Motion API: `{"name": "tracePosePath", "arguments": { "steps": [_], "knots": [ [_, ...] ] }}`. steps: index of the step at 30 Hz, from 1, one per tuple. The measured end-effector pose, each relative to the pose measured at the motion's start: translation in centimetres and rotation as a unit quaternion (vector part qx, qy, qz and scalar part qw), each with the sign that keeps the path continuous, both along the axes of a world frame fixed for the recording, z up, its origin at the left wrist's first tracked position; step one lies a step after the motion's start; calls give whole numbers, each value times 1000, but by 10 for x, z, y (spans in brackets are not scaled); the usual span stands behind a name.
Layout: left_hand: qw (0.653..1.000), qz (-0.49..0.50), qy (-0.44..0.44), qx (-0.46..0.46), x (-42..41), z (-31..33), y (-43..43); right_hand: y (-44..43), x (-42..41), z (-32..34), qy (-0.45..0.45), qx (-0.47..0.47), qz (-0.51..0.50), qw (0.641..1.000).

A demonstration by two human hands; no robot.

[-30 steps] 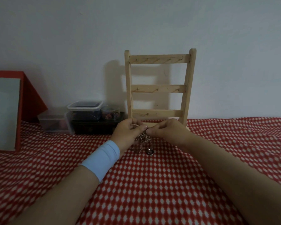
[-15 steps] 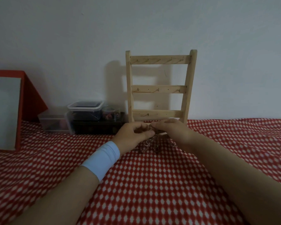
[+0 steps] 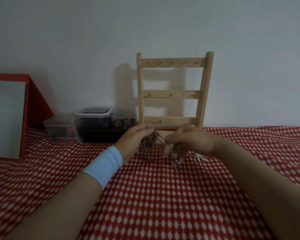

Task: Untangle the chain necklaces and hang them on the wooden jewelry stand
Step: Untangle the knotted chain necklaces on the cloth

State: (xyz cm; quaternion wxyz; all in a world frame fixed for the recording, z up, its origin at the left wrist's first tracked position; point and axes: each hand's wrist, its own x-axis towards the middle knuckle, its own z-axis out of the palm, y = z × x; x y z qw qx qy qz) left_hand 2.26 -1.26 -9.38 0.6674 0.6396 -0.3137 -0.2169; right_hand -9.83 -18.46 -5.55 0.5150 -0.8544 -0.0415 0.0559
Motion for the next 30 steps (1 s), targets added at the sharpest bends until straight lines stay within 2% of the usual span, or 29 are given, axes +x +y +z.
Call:
{"name": "tracePosePath", "arguments": {
  "steps": [4,8,12,18,23,25,27,30],
  "knots": [
    [999,-3,-47,26,4,-1,2,-1,1,1,-31,-39,-30,998],
    [996,-2,-69,54,2,-1,2,4,10,-8,-108,-28,-134,985],
    [992,11,-105,64,1,1,3,6,12,-13,-100,-24,-110,989],
    [979,30,-172,110,0,12,6,6,12,-15,-124,-12,-127,984],
    [969,48,-198,140,5,20,12,10,12,-13,-162,-16,-198,967],
    [969,45,-200,139,5,22,12,15,10,-10,-118,-47,-167,978],
    [968,36,-208,134,5,22,12,23,13,-13,-96,-120,-150,977],
    [969,24,-208,128,5,23,12,26,19,-21,-127,-137,-169,968]
  ]
}}
